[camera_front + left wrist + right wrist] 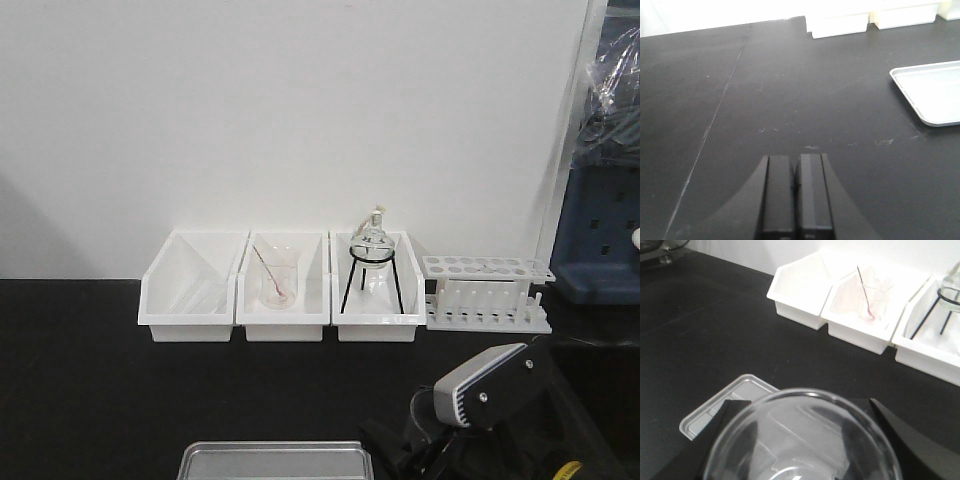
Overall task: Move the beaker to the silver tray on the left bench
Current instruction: 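Approach the silver tray with the beaker in the right gripper, then lower the beaker onto the silver tray and open the right gripper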
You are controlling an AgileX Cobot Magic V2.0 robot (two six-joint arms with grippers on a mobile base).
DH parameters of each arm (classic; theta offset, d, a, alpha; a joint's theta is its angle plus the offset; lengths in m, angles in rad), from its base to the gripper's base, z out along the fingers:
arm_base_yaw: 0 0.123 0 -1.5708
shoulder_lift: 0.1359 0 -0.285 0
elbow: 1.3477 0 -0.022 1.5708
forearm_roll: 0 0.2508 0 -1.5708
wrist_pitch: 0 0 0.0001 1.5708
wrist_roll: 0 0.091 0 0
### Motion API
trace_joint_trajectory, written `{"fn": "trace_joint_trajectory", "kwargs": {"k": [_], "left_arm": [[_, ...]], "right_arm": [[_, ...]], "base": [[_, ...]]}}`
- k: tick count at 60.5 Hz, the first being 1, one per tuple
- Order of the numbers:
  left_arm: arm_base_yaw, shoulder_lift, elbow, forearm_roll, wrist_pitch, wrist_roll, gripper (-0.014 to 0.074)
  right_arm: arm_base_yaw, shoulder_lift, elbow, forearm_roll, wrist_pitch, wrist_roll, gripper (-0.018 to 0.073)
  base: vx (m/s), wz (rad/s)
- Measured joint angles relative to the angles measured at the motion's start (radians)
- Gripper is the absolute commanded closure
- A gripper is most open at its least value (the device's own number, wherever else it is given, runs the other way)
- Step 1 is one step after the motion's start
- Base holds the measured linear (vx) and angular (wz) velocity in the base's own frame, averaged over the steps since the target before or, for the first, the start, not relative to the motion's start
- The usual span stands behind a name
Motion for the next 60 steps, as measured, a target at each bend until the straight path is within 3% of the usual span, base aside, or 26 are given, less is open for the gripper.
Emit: {"fn": "trace_joint_trajectory", "kwargs": {"k": [44,60], "left_arm": [[0.0,0.0,0.0,0.0,0.0,0.0,0.0595],[0.0,0.0,0.0,0.0,0.0,0.0,0.0595]], "right_arm": [[0.007,0.673,-0.344,-0.031,-0.285,-0.03,0.0567],[0.033,0.798,-0.377,-0.064,-0.286,-0.03,0.0562]], "base": [[0.0,0.0],[0.0,0.0]]}}
